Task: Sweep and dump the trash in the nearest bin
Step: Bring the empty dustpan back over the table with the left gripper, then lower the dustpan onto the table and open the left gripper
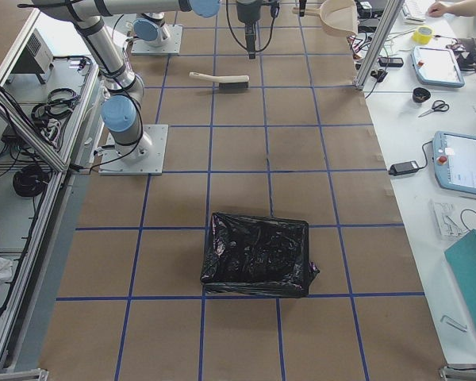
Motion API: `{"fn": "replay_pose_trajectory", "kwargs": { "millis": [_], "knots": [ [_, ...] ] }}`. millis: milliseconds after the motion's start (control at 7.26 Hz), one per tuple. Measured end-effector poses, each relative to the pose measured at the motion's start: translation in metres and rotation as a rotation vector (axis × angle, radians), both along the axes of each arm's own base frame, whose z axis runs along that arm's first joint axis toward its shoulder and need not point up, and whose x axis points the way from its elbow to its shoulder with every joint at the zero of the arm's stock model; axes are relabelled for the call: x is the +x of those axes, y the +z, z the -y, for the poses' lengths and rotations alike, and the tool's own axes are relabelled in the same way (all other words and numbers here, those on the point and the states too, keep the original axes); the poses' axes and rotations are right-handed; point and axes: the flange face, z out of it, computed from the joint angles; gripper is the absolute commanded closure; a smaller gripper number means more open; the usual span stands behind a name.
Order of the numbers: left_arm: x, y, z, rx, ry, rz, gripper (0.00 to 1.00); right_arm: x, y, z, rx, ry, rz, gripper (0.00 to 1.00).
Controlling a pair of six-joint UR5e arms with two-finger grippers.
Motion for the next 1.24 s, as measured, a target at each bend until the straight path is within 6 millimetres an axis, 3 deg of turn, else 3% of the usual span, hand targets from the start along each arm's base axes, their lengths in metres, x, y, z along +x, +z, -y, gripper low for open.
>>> {"fn": "replay_pose_trajectory", "kwargs": {
  "millis": [413,689,1240],
  "knots": [
    [-0.097,-0.02,-0.042,0.162,0.016,-0.034,1.0,0.0,0.0,0.0,0.0,0.001,-0.003,0.0],
    [-0.14,-0.03,-0.061,0.217,-0.017,-0.064,1.0,0.0,0.0,0.0,0.0,0.001,-0.004,0.0],
    [-0.158,-0.064,-0.091,0.308,-0.01,-0.072,1.0,-0.001,0.001,0.0,-0.002,0.0,-0.005,0.0]
  ]
}}
